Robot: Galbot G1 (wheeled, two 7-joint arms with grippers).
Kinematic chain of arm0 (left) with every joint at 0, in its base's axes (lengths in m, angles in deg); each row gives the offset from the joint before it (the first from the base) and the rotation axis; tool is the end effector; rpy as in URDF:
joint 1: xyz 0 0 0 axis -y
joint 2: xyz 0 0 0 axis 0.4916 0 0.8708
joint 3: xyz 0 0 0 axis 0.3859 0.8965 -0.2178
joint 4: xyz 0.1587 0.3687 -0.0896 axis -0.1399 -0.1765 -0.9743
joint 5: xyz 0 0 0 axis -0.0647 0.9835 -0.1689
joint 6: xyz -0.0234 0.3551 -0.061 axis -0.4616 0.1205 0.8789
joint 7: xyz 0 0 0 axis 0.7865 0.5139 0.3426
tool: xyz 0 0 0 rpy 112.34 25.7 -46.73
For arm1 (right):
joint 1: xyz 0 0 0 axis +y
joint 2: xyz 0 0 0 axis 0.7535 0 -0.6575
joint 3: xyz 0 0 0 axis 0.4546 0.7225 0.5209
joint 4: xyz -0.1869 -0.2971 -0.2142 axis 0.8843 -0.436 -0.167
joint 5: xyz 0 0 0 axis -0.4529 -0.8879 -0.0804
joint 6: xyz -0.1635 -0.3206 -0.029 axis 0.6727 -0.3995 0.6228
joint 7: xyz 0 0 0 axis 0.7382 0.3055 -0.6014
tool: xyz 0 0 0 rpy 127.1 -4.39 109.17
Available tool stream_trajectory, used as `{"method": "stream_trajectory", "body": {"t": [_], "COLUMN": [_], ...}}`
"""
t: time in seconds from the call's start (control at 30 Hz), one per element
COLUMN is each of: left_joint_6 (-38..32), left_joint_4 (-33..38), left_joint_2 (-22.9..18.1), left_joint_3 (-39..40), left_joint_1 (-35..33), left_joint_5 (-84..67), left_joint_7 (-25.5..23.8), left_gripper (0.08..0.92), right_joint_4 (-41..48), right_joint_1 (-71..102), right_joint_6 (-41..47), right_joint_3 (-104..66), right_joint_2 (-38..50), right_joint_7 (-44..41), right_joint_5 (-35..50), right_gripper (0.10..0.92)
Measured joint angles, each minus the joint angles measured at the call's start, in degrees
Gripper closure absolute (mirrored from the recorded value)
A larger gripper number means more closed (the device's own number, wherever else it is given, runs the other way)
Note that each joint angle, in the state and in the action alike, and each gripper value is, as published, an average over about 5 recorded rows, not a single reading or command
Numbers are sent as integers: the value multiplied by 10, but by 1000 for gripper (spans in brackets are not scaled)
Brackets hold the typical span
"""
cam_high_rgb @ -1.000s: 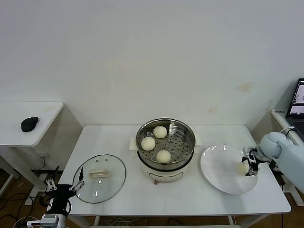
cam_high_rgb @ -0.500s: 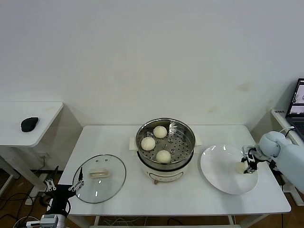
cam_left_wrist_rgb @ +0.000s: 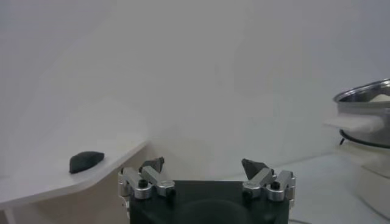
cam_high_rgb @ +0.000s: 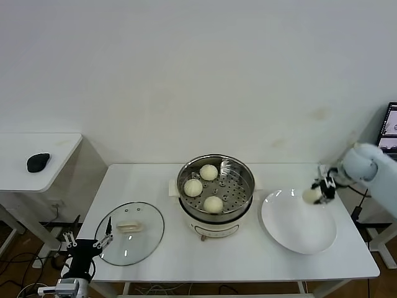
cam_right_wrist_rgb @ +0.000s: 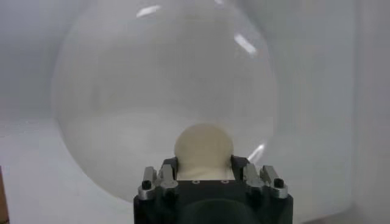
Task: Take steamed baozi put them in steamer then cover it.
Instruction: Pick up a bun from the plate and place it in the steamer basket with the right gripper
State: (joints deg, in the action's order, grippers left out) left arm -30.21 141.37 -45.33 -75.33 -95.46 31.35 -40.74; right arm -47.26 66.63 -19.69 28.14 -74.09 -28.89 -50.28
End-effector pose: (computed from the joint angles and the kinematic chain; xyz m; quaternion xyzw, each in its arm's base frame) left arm 0.1335 0.1297 -0.3753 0.0456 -0.9892 -0.1391 0.0078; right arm 0.5453 -0.2656 -0.1051 0.4161 -0.5985 0.5598 0.3941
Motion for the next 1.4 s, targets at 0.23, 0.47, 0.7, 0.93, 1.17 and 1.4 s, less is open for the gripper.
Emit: {"method": "stream_trajectory", "body": {"t": [0.23, 0.47, 0.7, 0.93, 1.17, 1.4], "left_joint_6": [-2, -1, -1, -1, -3, -4], "left_joint_4": [0, 2, 2, 1, -1, -2], "left_joint_2": [0, -3, -9, -13, -16, -15], "left_joint_3": [3, 0, -5, -7, -8, -9], "left_joint_1": [2, 4, 3, 5, 4, 4], "left_joint_5": [-1, -2, -3, -4, -5, -7], "left_joint_7": [0, 0, 0, 0, 0, 1], "left_gripper": [177, 177, 177, 177, 177, 177], "right_joint_4": [-39, -58, -58, -45, -35, -22], "right_joint_1": [-147, -215, -225, -209, -187, -166], "right_joint_6": [34, 82, 132, 172, 195, 204], "right_joint_3": [114, 185, 221, 241, 251, 252], "right_joint_2": [-39, -108, -178, -233, -261, -272], "right_joint_7": [17, 52, 89, 118, 131, 136], "right_joint_5": [87, 176, 238, 266, 273, 262], "right_gripper": [462, 457, 457, 457, 457, 457]}}
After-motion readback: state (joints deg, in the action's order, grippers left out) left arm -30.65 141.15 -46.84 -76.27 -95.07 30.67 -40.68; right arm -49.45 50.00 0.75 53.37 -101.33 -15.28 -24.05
